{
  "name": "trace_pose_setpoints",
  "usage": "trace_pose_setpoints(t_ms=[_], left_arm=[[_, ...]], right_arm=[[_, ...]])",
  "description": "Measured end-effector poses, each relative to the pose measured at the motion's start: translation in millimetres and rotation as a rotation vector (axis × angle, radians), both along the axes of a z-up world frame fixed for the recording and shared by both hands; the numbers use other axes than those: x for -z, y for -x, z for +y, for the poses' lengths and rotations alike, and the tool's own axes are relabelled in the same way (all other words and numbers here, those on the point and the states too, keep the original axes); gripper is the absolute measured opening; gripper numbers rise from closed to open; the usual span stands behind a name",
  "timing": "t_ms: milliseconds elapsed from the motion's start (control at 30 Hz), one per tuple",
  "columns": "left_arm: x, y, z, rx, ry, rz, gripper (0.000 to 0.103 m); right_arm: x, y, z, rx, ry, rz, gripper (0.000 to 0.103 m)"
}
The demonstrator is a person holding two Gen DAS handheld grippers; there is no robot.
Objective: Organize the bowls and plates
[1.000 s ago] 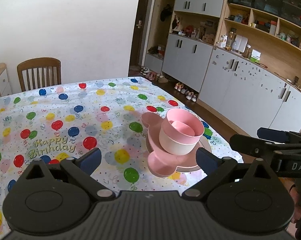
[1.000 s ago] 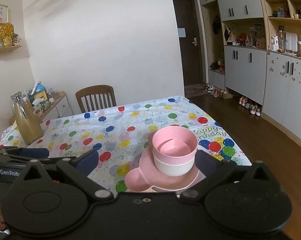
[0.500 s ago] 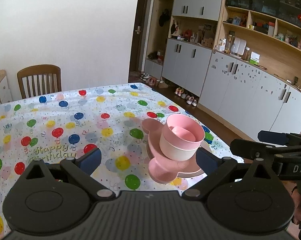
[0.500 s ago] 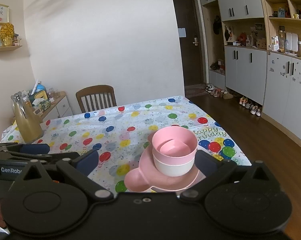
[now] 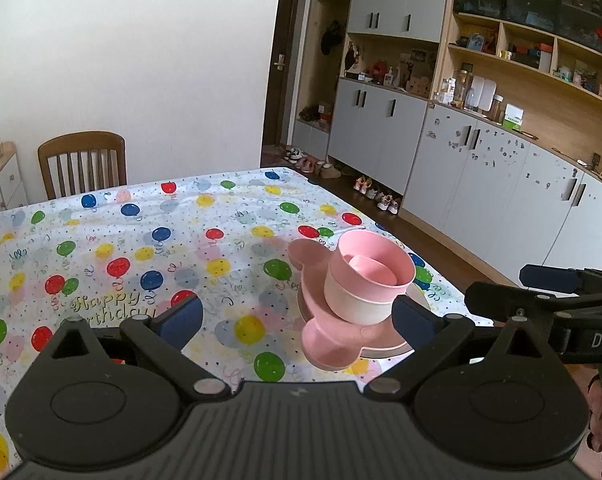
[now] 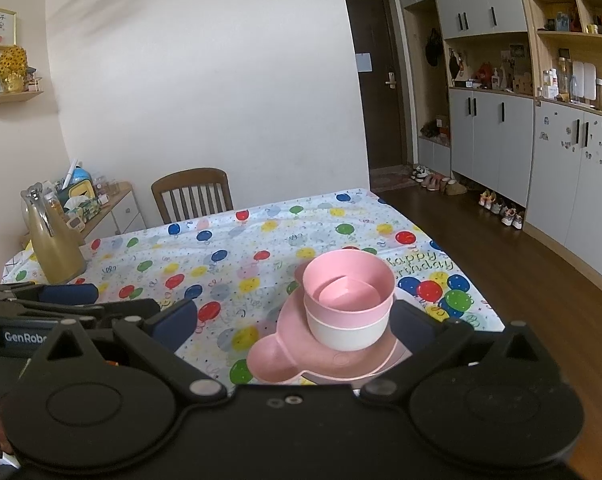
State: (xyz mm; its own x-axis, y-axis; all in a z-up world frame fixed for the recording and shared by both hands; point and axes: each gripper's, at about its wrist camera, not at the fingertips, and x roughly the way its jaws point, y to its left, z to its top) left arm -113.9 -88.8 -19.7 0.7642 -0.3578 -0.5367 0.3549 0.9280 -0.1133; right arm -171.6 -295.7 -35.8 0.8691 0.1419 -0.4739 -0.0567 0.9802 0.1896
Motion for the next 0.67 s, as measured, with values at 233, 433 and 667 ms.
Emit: trace_pose_setpoints(t_ms=[233,433,667], left_arm=[[3.0,-0.7,0.2,0.005,0.001,0.006,0.101],[6.6,-3.5,2.8,-0.010,-0.003,0.015,0.101],[9.4,-9.2,8.6,0.000,0.005,0.038,0.101]], right_arm=[[0.6,0.1,-0.8,0.001,-0.002,0.003,0.103],[7.1,-1.1,1.1,0.004,-0.002,0.013,0.103],[9.8,-6.1,6.1,-0.002,0.000,0.026,0.103]])
